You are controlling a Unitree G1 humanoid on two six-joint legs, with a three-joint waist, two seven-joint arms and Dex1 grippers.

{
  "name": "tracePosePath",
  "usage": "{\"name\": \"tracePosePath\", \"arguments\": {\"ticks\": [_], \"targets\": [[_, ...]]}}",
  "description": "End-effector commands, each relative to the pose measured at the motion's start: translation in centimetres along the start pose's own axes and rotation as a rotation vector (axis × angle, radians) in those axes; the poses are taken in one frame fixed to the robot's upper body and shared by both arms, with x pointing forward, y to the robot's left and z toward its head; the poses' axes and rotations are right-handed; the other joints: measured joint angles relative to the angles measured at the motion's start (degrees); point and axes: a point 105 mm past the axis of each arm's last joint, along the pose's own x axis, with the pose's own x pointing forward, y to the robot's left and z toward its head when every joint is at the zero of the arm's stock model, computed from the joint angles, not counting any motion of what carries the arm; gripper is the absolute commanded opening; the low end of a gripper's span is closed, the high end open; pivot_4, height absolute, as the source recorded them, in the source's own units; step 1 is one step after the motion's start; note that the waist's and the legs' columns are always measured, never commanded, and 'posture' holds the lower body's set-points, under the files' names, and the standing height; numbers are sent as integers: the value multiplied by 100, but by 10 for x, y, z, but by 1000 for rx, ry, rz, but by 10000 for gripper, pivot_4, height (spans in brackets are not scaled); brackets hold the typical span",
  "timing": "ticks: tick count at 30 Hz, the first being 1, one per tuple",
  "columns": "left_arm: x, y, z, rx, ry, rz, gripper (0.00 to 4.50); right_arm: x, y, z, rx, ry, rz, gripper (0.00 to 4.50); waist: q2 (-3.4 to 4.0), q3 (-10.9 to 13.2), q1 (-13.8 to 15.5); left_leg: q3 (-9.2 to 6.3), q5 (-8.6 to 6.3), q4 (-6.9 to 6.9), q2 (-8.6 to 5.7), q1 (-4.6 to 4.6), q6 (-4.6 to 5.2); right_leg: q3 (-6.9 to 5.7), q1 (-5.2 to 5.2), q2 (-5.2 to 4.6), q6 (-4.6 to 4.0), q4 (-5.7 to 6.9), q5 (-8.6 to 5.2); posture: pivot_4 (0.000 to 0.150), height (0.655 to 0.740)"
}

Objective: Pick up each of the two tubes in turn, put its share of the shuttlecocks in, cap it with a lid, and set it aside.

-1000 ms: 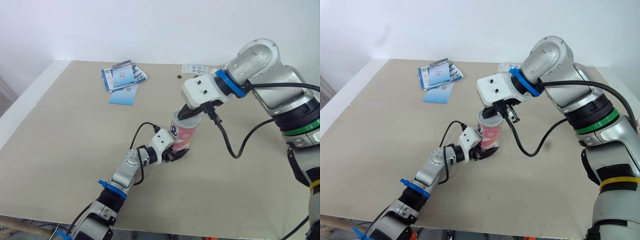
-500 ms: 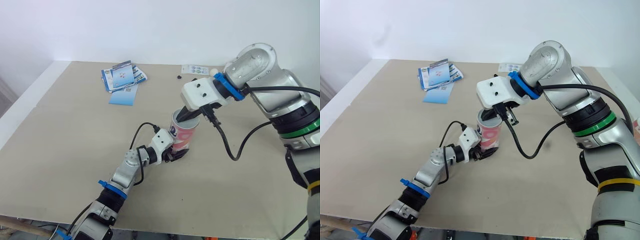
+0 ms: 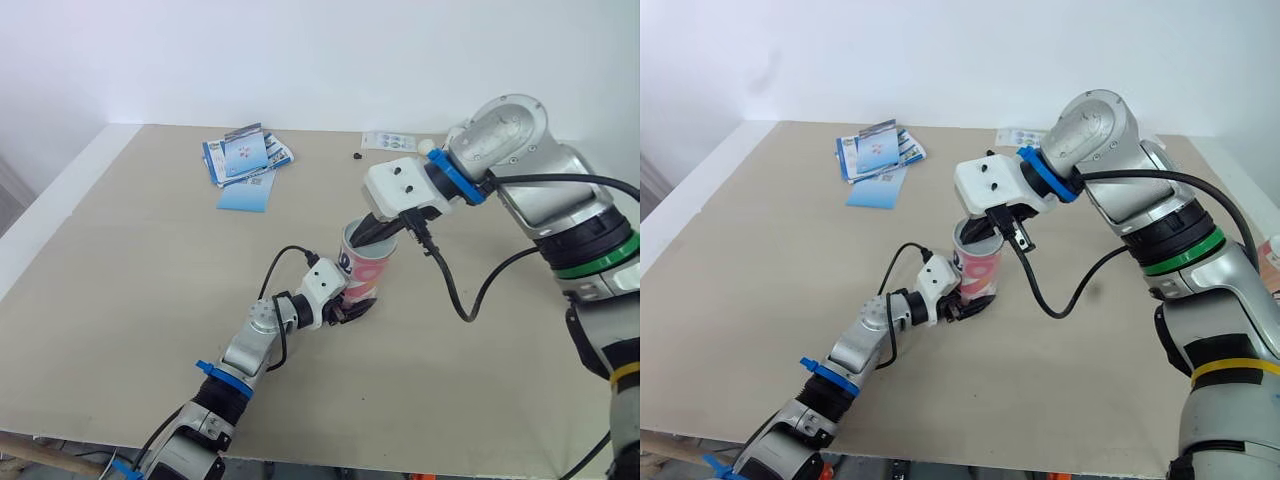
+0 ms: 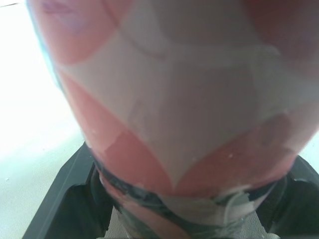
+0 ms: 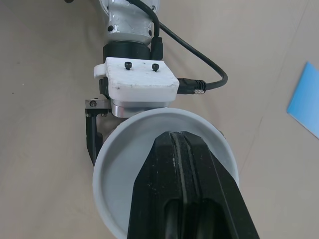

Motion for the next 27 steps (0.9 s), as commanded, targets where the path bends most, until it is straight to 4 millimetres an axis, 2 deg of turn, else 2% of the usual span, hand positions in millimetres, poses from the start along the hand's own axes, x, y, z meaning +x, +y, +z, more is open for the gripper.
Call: {"name": "tracePosePath", "arguments": {"ticks": [1, 6, 16, 20, 27], "targets": [[0, -4, -12, -16, 46, -9, 32262, 32, 22, -9, 65, -33, 165, 961, -15, -20, 0, 0, 0, -1, 1, 2, 0, 0, 2, 1, -1, 0, -2, 1500, 7400], [0, -4, -11, -14, 45, -11, 32262, 45, 32, -16, 93, -38, 211, 961, -34, -64, 0, -16, -5, -6, 6, 18, 0, -13, 23, 5, -1, 0, -22, 1500, 7400], [1, -4, -11, -11, 43, -10, 32262, 72, 36, -21, 169, -114, 248, 961, -53, -130, -16, -24, -12, -14, 20, 56, -1, -22, 54, 16, -18, 0, -33, 1500, 7400], [1, -4, -11, -14, 42, -7, 32262, 81, 38, -25, 207, -142, 254, 961, -63, -159, -21, -21, -25, -19, 41, 101, -16, -19, 91, 36, -63, 0, -59, 1500, 7400], [0, -5, -11, -18, 41, -5, 32262, 93, 41, -28, 266, -186, 272, 961, -48, -221, -24, -22, -50, -19, 80, 140, -16, -20, 124, 83, -95, 0, -78, 1500, 7400]]}}
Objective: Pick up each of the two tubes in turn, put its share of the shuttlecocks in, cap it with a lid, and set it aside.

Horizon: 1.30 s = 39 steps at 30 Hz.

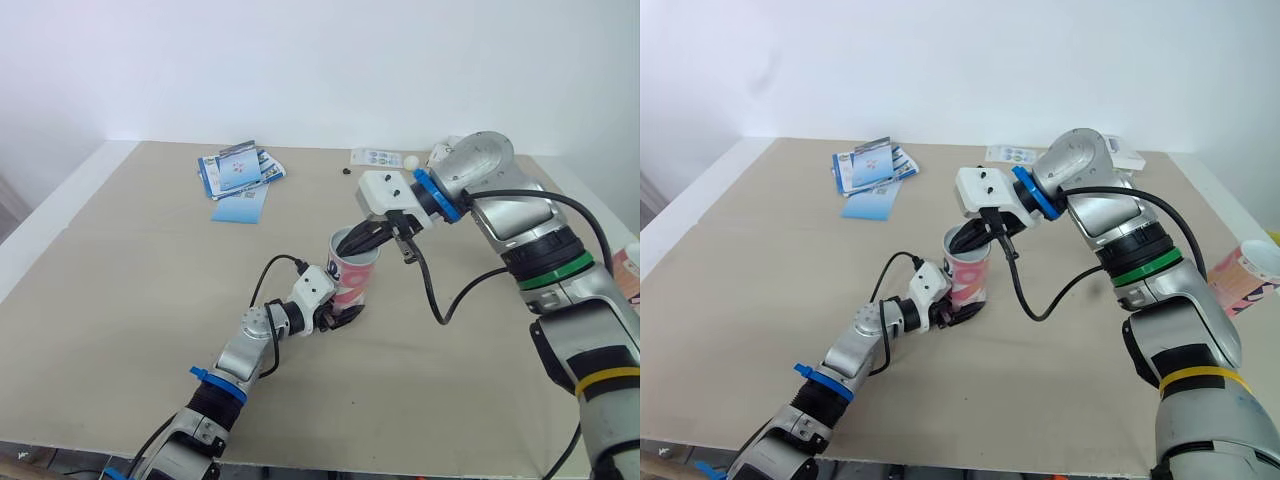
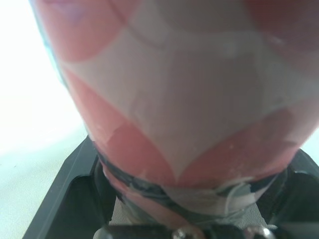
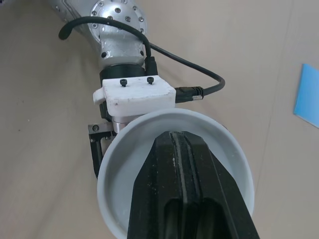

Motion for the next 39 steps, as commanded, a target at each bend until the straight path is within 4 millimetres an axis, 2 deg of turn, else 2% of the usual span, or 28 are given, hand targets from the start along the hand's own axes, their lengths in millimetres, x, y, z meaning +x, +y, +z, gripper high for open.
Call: {"name": "tracePosePath", "arguments": {"ticks": [1, 6, 9, 16, 21, 23, 28, 39], "targets": [[9, -9, 7, 32, -1, -36, 32262, 60, 38, -30, 133, 8, 256, 961, 0, -10, 0, 0, -3, 0, 3, 5, -2, 1, 4, 3, -3, 0, -2, 1500, 7400], [9, -10, 7, 31, -1, -38, 32262, 64, 42, -34, 142, 15, 272, 961, 1, -14, -1, 4, -16, -4, 7, 41, -11, 8, 13, 5, -9, 0, -12, 1500, 7400], [9, -10, 7, 28, -1, -39, 32262, 58, 38, -30, 84, 45, 263, 961, 2, -15, -2, 4, -27, -4, 8, 55, -25, 9, 15, 4, -7, -1, -27, 1500, 7400], [9, -11, 7, 24, -3, -43, 32262, 25, 21, 7, -66, 66, 198, 961, 12, 2, 0, 6, -33, -9, 1, 46, -36, 12, 5, -6, 2, -2, -40, 1500, 7400], [9, -12, 7, 21, -6, -45, 32262, 7, 12, 26, -128, 69, 147, 961, 22, 18, 6, 7, -36, -10, -8, -15, -40, 14, -21, -13, 13, -2, -44, 1500, 7400], [9, -12, 7, 19, -6, -45, 32262, -1, 8, 30, -146, 83, 123, 961, 22, 21, 11, 5, -35, -9, -9, -47, -39, 14, -48, -14, 39, -3, -28, 1500, 7400], [9, -13, 6, 17, -5, -45, 32262, -20, -2, 38, -185, 120, 60, 961, 33, 66, 21, 6, -35, -7, -13, -67, -38, 15, -67, -17, 43, -3, -25, 1500, 7400], [8, -13, 7, 19, -2, -48, 32262, -46, -11, 43, -208, 174, -16, 961, 52, 146, 25, -3, -32, -3, -28, -149, -34, 20, -140, -21, 49, -2, -16, 1500, 7400]]}}
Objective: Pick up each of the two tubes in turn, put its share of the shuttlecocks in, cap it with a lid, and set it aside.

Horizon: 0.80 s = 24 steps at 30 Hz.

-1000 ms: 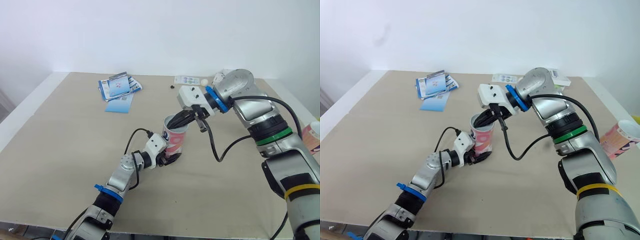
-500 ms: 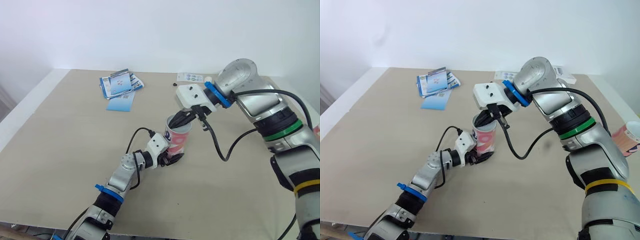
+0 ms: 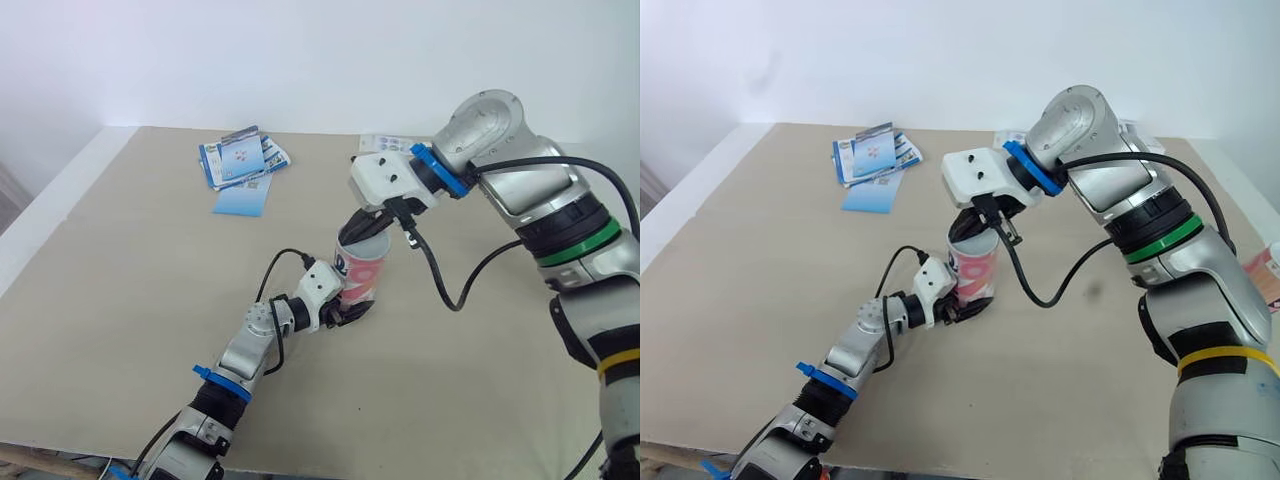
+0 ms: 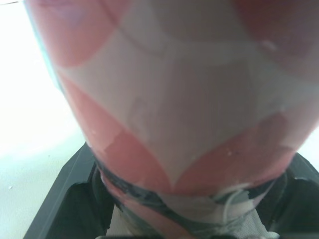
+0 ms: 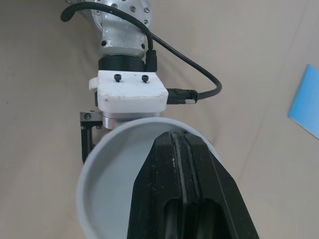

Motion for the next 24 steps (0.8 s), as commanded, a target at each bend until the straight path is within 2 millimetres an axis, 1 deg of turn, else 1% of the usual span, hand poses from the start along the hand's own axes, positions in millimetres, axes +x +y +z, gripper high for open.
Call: {"name": "tracePosePath", "arguments": {"ticks": [1, 5, 8, 14, 24], "targets": [[2, -6, -14, -13, 60, -15, 32262, -24, -3, 8, -59, 45, -27, 961, 0, 6, 0, 0, 0, 0, -5, -3, 0, 1, -2, -6, 0, 0, 0, 1500, 7400], [2, -6, -14, -12, 61, -14, 32262, -33, 0, 5, -75, 87, -32, 961, -6, 12, 4, -2, 0, 0, -12, -7, 0, 1, -2, -13, 2, -1, -1, 1500, 7400], [2, -6, -14, -13, 61, -13, 32262, -32, 8, 0, -85, 112, -6, 961, -6, 15, 6, -2, -1, 0, -14, -7, 1, 2, -2, -13, 3, 0, -2, 1500, 7400], [4, -6, -13, -8, 59, -19, 32262, -16, 26, -22, -73, 181, 87, 961, -2, 20, 7, -5, -1, 0, -16, -7, 1, 1, -1, -13, 9, 0, -5, 1500, 7400], [4, -7, -13, -8, 57, -20, 32262, 8, 41, -31, -61, 192, 178, 961, -6, 17, 12, -13, -1, 0, -20, 11, 1, -3, 25, -19, 6, -1, -6, 1500, 7400]]}}
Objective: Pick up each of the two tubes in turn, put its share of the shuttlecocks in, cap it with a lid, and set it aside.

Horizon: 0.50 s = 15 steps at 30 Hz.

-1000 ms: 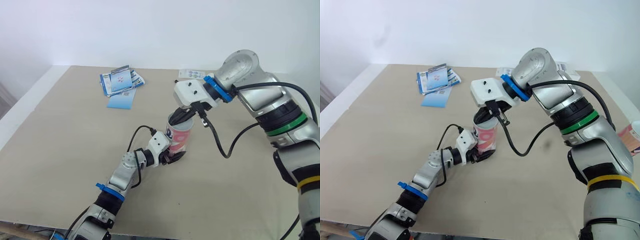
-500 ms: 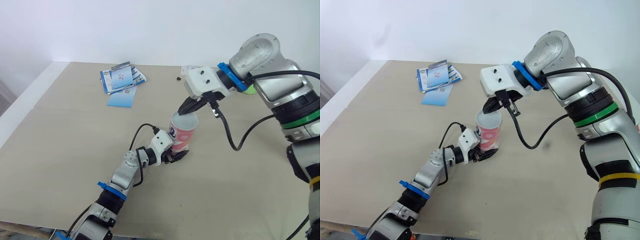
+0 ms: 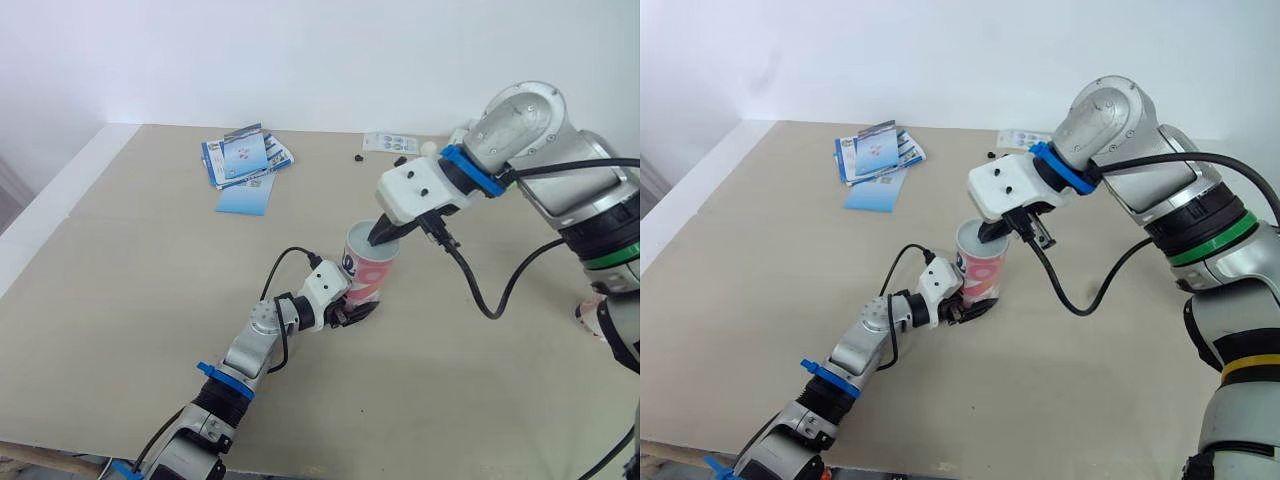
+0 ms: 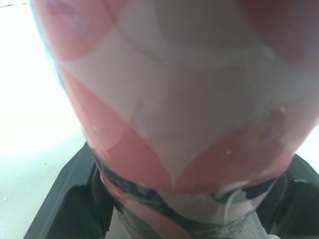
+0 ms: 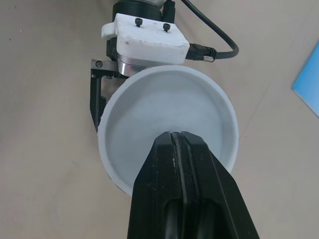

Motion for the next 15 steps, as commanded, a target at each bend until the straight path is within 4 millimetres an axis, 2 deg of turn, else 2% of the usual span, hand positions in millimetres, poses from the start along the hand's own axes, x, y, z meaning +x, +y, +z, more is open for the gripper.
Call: {"name": "tracePosePath", "arguments": {"ticks": [1, 5, 9, 12, 15], "targets": [[0, -4, -13, -28, 45, -3, 32262, 27, 22, -10, 34, 19, 150, 961, -2, -1, 0, -1, 0, 0, 0, 2, 0, -1, 4, 0, -1, -1, 0, 1500, 7400], [0, -3, -13, -28, 46, 0, 32262, 38, 30, -8, 57, -16, 197, 961, -8, -10, 0, -11, -1, 0, 1, 16, 0, -9, 22, 0, -4, -2, -5, 1500, 7400], [0, -2, -13, -28, 46, 2, 32262, 40, 30, -7, 69, -29, 200, 961, -13, -16, 0, -15, -2, 0, 2, 24, 1, -13, 29, 1, -6, -2, -6, 1500, 7400], [0, -2, -13, -27, 46, 2, 32262, 36, 26, -4, 84, -59, 174, 961, -14, -18, 0, -15, -2, 0, 2, 25, 1, -13, 30, 1, -6, -2, -6, 1500, 7400], [0, -1, -11, -18, 34, 7, 32262, 23, 15, 5, 113, -152, 113, 961, -14, -17, -2, -15, -2, 0, 2, 24, 1, -13, 30, 1, -8, -2, -5, 1500, 7400]]}}
